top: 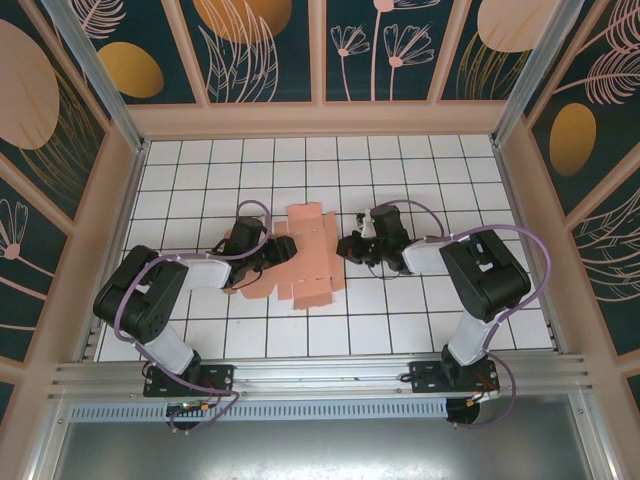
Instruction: Fold the paper box
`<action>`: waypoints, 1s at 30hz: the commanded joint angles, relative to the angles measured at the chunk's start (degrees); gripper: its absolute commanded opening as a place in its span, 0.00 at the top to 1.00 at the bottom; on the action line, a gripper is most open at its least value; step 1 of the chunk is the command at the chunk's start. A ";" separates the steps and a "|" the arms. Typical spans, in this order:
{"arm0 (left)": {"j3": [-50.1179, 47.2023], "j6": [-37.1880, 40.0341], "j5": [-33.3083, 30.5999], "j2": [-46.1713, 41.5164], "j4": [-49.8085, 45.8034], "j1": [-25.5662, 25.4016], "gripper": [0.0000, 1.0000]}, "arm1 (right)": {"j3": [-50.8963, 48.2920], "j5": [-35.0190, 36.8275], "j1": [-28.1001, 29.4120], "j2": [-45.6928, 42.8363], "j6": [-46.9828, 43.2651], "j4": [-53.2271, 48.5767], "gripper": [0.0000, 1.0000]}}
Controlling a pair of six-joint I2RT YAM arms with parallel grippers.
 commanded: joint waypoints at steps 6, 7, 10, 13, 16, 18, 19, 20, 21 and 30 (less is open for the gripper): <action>-1.20 -1.51 -4.09 -8.97 -2.48 -0.04 0.10 | 10.65 20.38 0.90 -0.46 -13.86 -26.15 1.00; -0.87 -1.36 -4.47 -9.52 -2.84 -0.05 0.02 | 12.07 22.96 0.91 -0.17 -15.50 -29.83 1.00; -0.96 -0.99 -4.43 -9.88 -2.65 -0.02 0.01 | 15.87 30.23 0.87 0.83 -20.06 -38.18 1.00; -2.56 -2.01 -4.15 -10.13 -0.58 -0.02 0.01 | 19.72 36.82 1.08 2.20 -23.57 -44.08 1.00; -2.75 -2.37 -4.81 -10.06 -0.81 -0.04 0.01 | 24.79 45.92 1.97 4.78 -25.85 -50.15 1.00; -2.61 -2.53 -4.97 -9.86 -0.92 -0.04 0.01 | 28.71 54.58 4.06 7.78 -26.55 -54.73 1.00; -2.42 -2.62 -5.12 -9.80 -1.01 -0.05 0.01 | 31.02 59.02 4.87 9.76 -26.82 -57.10 1.00; -2.33 -2.76 -5.21 -9.65 -1.09 -0.05 0.01 | 32.80 62.54 5.55 11.50 -26.74 -58.85 1.00; -2.23 -2.80 -5.21 -9.49 -1.10 -0.05 0.01 | 34.96 65.71 6.02 13.75 -26.20 -60.50 1.00; -2.51 -2.69 -5.37 -9.60 -1.57 -0.04 0.01 | 46.70 72.14 9.61 24.30 -22.64 -65.02 1.00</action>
